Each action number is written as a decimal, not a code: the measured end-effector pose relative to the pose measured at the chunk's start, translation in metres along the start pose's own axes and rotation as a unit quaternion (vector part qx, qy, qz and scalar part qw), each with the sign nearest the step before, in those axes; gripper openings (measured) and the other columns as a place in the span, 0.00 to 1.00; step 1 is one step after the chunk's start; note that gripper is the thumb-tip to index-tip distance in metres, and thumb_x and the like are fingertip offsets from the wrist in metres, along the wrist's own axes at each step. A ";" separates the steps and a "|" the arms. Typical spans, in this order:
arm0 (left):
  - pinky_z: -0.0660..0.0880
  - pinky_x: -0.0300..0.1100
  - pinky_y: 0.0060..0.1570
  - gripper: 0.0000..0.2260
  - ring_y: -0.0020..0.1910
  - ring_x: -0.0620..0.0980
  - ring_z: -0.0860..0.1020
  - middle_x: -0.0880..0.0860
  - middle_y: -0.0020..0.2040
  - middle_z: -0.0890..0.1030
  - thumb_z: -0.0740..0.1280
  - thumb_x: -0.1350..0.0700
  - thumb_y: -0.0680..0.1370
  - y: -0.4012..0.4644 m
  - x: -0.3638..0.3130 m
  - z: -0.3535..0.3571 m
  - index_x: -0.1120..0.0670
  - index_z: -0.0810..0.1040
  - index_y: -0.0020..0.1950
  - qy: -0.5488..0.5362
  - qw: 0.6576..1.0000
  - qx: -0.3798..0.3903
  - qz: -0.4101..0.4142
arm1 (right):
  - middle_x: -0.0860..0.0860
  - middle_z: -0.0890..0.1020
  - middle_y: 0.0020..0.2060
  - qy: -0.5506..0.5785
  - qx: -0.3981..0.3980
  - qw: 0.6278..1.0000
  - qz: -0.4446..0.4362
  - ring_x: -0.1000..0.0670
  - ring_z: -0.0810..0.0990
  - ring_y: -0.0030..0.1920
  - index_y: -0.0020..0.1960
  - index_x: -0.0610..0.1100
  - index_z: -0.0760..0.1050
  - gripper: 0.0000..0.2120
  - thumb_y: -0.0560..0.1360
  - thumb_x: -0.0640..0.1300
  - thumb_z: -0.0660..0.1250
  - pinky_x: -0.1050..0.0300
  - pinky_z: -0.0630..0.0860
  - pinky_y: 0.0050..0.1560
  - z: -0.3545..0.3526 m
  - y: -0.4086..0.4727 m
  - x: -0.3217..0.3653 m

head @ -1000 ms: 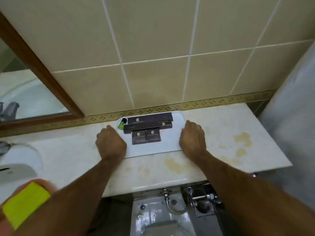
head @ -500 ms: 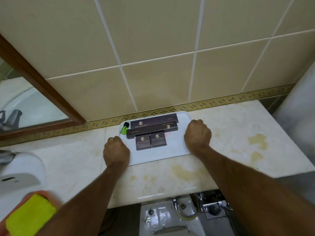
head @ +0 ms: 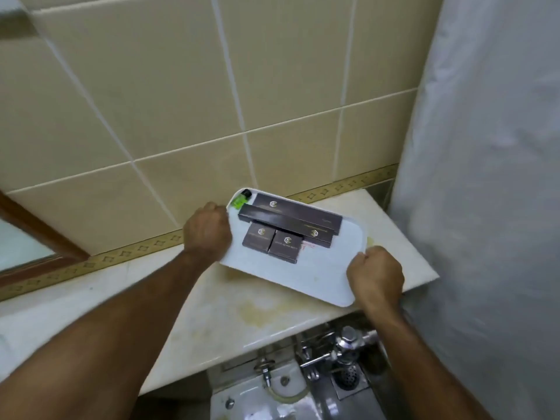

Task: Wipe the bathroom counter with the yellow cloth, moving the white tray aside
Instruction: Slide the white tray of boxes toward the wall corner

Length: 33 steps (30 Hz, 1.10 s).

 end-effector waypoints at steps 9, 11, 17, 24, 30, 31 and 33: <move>0.73 0.49 0.42 0.12 0.53 0.62 0.77 0.58 0.50 0.80 0.62 0.64 0.72 0.075 -0.220 0.062 0.61 0.80 0.53 0.048 0.985 0.030 0.162 | 0.45 0.76 0.23 0.139 -0.069 0.970 0.189 0.44 0.73 0.25 0.28 0.36 0.75 0.11 0.68 0.38 0.67 0.54 0.73 0.31 -0.043 0.026 -0.118; 0.76 0.51 0.45 0.13 0.53 0.62 0.78 0.59 0.51 0.80 0.63 0.65 0.73 0.082 -0.245 0.077 0.62 0.80 0.55 0.068 0.983 0.034 0.169 | 0.45 0.78 0.23 0.165 -0.062 0.959 0.220 0.45 0.74 0.23 0.29 0.35 0.77 0.10 0.68 0.37 0.67 0.58 0.71 0.28 -0.034 0.028 -0.130; 0.75 0.50 0.46 0.12 0.50 0.62 0.79 0.62 0.51 0.83 0.61 0.64 0.76 0.095 -0.265 0.118 0.62 0.81 0.53 0.133 0.964 0.078 0.217 | 0.45 0.81 0.26 0.205 -0.058 0.945 0.248 0.49 0.76 0.23 0.32 0.37 0.78 0.09 0.70 0.39 0.67 0.65 0.65 0.25 -0.007 0.034 -0.139; 0.76 0.51 0.45 0.10 0.48 0.61 0.81 0.62 0.50 0.82 0.62 0.61 0.78 0.093 -0.269 0.122 0.63 0.80 0.54 0.180 0.939 0.105 0.274 | 0.43 0.82 0.25 0.198 -0.041 0.948 0.246 0.44 0.83 0.25 0.30 0.38 0.78 0.10 0.69 0.39 0.68 0.51 0.81 0.30 0.000 0.041 -0.141; 0.77 0.52 0.45 0.11 0.50 0.62 0.82 0.61 0.52 0.83 0.59 0.63 0.78 0.085 -0.262 0.098 0.60 0.79 0.56 0.162 0.949 0.079 0.259 | 0.41 0.83 0.27 0.282 0.007 0.899 0.336 0.43 0.82 0.26 0.34 0.34 0.77 0.07 0.69 0.36 0.69 0.42 0.84 0.37 -0.008 0.044 -0.139; 0.77 0.52 0.45 0.12 0.51 0.63 0.81 0.61 0.53 0.82 0.59 0.64 0.77 0.082 -0.257 0.090 0.59 0.79 0.56 0.135 0.958 0.066 0.245 | 0.41 0.83 0.26 0.295 0.008 0.890 0.348 0.44 0.82 0.24 0.36 0.33 0.77 0.05 0.68 0.35 0.69 0.41 0.84 0.36 -0.009 0.046 -0.140; 0.77 0.51 0.42 0.12 0.48 0.63 0.82 0.60 0.50 0.83 0.60 0.64 0.75 0.063 -0.239 0.069 0.58 0.81 0.53 0.095 0.969 0.033 0.225 | 0.40 0.83 0.28 0.310 0.033 0.880 0.358 0.45 0.81 0.22 0.42 0.31 0.79 0.06 0.68 0.35 0.70 0.44 0.84 0.33 -0.012 0.046 -0.137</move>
Point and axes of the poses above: each hand's wrist, its own y-axis towards the middle knuckle, its own z-axis out of the palm, x = y × z, the point moved 5 cm from there along y, towards the middle knuckle
